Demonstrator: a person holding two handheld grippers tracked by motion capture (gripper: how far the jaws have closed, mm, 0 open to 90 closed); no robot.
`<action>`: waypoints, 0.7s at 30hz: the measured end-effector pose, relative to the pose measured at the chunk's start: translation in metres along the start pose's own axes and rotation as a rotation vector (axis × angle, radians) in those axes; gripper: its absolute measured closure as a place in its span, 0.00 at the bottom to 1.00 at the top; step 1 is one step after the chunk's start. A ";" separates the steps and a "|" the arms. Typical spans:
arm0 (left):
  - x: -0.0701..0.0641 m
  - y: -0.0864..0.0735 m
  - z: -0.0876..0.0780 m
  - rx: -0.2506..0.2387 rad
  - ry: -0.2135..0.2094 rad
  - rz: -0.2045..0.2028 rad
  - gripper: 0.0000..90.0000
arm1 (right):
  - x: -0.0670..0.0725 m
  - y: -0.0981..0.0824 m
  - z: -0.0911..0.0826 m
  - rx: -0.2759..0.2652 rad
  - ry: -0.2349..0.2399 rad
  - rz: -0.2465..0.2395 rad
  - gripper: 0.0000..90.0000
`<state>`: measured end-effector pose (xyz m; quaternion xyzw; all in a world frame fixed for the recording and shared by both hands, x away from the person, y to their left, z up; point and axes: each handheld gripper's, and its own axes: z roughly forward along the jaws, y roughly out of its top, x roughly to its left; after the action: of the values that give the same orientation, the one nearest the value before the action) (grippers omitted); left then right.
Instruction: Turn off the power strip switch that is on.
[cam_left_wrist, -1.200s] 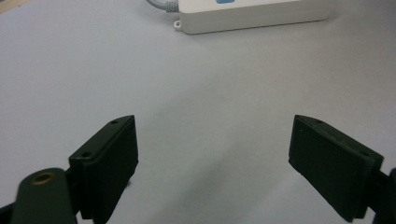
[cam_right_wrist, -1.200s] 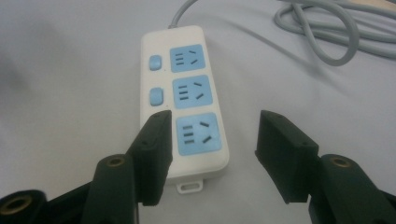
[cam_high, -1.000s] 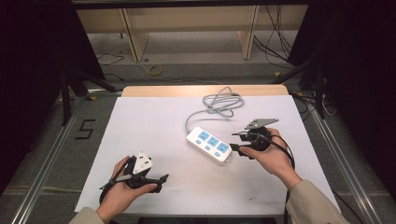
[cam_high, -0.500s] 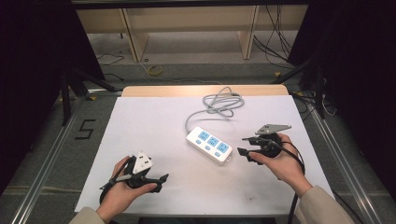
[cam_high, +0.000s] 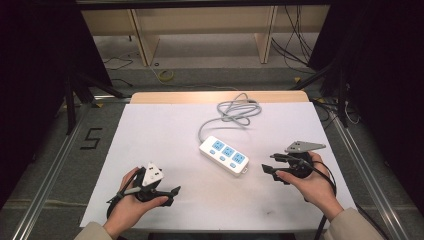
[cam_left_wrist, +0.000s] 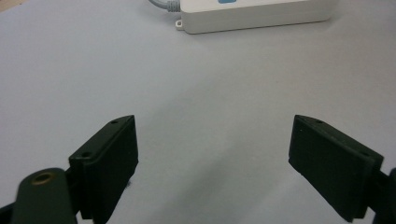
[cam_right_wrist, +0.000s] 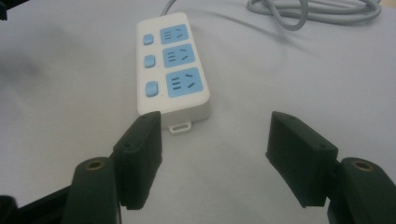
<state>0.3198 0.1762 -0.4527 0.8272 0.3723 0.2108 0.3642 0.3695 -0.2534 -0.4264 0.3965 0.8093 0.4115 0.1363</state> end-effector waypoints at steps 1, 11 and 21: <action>0.000 0.000 0.000 0.000 0.000 0.000 0.17 | 0.000 -0.002 -0.002 0.001 -0.002 0.004 0.39; 0.000 0.000 -0.001 0.004 -0.001 0.007 0.17 | 0.003 -0.017 -0.008 -0.026 -0.009 -0.006 0.37; 0.000 0.000 -0.002 0.004 0.002 0.011 0.17 | 0.005 -0.029 -0.012 -0.052 0.000 -0.017 0.35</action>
<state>0.3188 0.1773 -0.4519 0.8298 0.3685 0.2128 0.3612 0.3441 -0.2665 -0.4410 0.3860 0.8016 0.4312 0.1499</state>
